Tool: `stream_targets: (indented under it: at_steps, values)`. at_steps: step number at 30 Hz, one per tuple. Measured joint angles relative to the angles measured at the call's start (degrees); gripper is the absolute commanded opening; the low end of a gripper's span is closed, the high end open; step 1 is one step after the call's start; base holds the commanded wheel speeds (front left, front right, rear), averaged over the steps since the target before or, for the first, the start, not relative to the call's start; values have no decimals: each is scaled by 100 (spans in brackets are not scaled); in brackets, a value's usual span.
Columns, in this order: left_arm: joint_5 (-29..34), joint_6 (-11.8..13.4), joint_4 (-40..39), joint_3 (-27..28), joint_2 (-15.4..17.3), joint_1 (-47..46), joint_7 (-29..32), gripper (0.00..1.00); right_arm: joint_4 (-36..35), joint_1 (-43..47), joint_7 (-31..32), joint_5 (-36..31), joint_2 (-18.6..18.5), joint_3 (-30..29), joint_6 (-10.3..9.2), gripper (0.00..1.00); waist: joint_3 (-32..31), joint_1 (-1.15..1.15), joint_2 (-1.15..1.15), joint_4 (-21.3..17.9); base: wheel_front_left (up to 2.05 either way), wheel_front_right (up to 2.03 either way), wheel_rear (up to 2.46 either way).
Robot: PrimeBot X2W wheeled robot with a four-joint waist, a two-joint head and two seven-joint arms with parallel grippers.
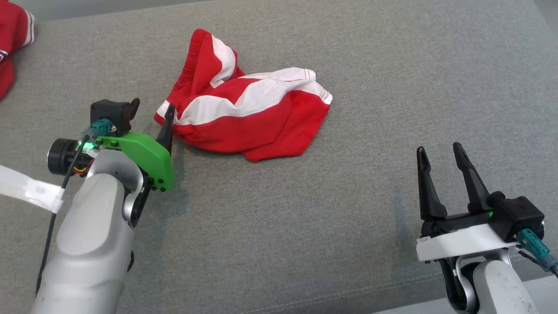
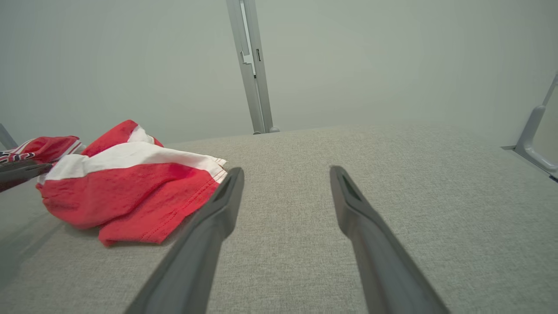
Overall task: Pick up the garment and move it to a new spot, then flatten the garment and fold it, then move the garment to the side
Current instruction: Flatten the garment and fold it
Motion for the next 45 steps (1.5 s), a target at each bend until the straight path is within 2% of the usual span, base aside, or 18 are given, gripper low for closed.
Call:
stream_targets:
  at_steps: [6, 9, 10, 14, 22, 26, 36, 45]
  values:
    - [-286, -40, 125, -417, 243, -202, 248, 100, 8, -34, 0, 20, 0, -19, 0, 100, 106, 0, 0, -79, 0, 0, 0]
    - [-737, -42, -76, -905, 319, -200, 402, 100, 11, -35, -1, 22, 0, -25, 0, 100, 97, 0, 0, -69, 0, 0, 0]
    - [-1029, -45, -245, -1184, 449, -199, 470, 100, 11, -36, 0, 24, -1, -30, 1, 100, 93, 0, 0, -56, 0, 0, 0]
    - [-1461, -45, -466, -1557, 753, -196, 533, 100, 12, -47, 0, 23, 0, -15, 0, 100, 87, 0, 0, -48, 0, 0, 0]
    - [-1970, -45, -591, -2022, 992, -201, 597, 100, 12, -62, 0, 19, 0, -11, 1, 100, 81, 0, 0, -91, 0, 0, 0]
    - [-1987, -46, -508, -2039, 1126, -377, 481, 100, 8, -68, 0, 19, 1, 3, 0, 100, 105, 0, 0, -119, 0, 0, 0]
    - [-2304, -46, -119, -2351, 1112, -573, 759, 100, 10, -93, 0, 30, 0, 58, 0, 100, 159, 0, 0, -251, 0, 0, 0]
    - [-2709, -46, -421, -2816, 1308, -396, 909, 100, 7, -57, 0, 56, 0, 12, 0, 100, 112, 0, 0, -194, 0, 0, 0]
